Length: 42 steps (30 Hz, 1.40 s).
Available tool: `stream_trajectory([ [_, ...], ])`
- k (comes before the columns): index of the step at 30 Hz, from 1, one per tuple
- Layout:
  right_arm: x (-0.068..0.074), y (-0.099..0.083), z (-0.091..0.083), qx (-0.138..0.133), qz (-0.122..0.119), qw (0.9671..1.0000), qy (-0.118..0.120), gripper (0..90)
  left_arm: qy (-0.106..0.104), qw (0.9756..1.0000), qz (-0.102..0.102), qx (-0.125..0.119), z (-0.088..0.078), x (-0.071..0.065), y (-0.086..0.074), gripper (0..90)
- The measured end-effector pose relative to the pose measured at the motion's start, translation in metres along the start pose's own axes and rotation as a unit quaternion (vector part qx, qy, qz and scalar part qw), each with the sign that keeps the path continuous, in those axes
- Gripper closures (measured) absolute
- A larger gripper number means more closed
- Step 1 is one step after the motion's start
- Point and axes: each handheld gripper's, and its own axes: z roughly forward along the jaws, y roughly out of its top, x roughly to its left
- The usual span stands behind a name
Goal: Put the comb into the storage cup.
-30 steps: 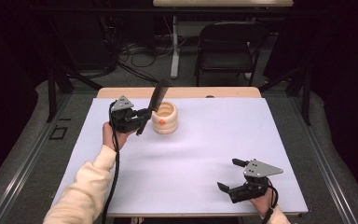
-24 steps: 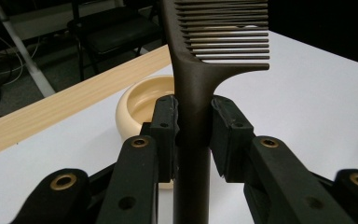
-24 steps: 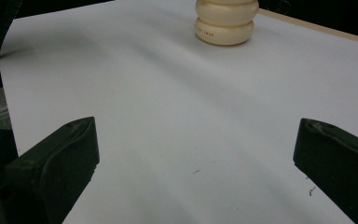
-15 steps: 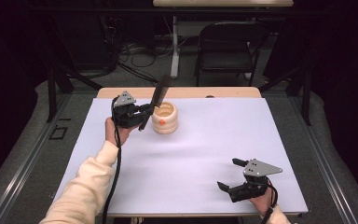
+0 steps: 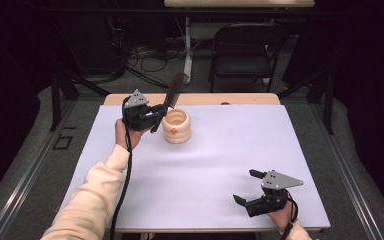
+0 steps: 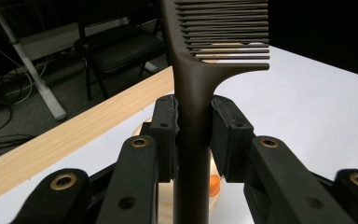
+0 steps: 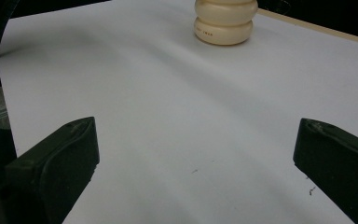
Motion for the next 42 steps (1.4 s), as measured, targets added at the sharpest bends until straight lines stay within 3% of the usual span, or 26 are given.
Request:
stream_trajectory([
  [42,-0.001,-0.001,0.001,0.003,0.0,1.0,-0.001,0.0,0.018,0.9993,0.009,-0.033,0.018,0.004,0.022,72.1],
])
